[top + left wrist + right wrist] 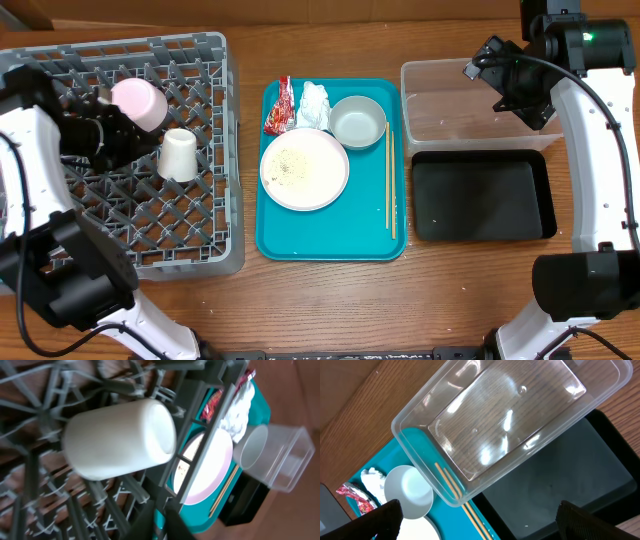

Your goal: Sort waste into correct bins and load items into the dishwasher

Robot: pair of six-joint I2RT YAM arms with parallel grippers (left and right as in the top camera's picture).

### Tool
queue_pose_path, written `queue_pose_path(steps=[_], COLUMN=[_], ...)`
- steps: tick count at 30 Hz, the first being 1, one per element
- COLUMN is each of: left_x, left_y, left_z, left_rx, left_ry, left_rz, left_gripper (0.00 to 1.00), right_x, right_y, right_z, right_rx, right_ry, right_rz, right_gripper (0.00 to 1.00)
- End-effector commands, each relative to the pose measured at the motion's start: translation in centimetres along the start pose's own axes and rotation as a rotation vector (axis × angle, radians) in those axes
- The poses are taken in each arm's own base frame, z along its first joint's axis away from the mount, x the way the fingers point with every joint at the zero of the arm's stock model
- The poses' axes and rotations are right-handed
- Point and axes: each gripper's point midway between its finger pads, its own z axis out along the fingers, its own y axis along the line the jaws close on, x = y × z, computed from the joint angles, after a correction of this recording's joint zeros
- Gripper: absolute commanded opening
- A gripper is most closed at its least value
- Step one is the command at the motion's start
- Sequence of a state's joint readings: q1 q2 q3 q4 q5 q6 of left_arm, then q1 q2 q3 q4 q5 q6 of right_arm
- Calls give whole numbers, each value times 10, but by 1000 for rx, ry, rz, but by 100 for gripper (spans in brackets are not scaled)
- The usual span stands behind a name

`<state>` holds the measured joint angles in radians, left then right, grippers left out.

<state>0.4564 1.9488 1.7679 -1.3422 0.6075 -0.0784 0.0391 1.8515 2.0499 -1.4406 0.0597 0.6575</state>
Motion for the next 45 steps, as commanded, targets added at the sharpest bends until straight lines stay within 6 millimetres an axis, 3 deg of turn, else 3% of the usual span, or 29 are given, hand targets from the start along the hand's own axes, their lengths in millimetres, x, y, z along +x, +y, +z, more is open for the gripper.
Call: queue_pose_path(steps=[1, 6, 11, 16, 23, 32, 45], left_x=[5, 6, -3, -22, -36, -41, -35], left_y=[-27, -42, -53, -42, -32, -26, -15], left_z=[14, 42, 55, 45, 34, 31, 43], left_rx=[-43, -245, -398, -542, -582, -626, -646], left_ry=[17, -8, -108, -246, -310, -330, -277], left_rz=[159, 230, 220, 132, 108, 117, 106], left_gripper=[4, 4, 4, 4, 4, 4, 4], right_x=[-5, -5, -5, -5, -5, -5, -5], right_y=[1, 1, 1, 1, 1, 1, 1], right_z=[-7, -7, -7, -7, -7, -7, -7], right_rx=[-9, -9, -9, -9, -9, -9, -9], right_ry=[-26, -26, -26, -26, -26, -26, -26], right_rz=[-1, -1, -1, -1, -1, -1, -1], right_gripper=[100, 100, 100, 100, 100, 100, 100])
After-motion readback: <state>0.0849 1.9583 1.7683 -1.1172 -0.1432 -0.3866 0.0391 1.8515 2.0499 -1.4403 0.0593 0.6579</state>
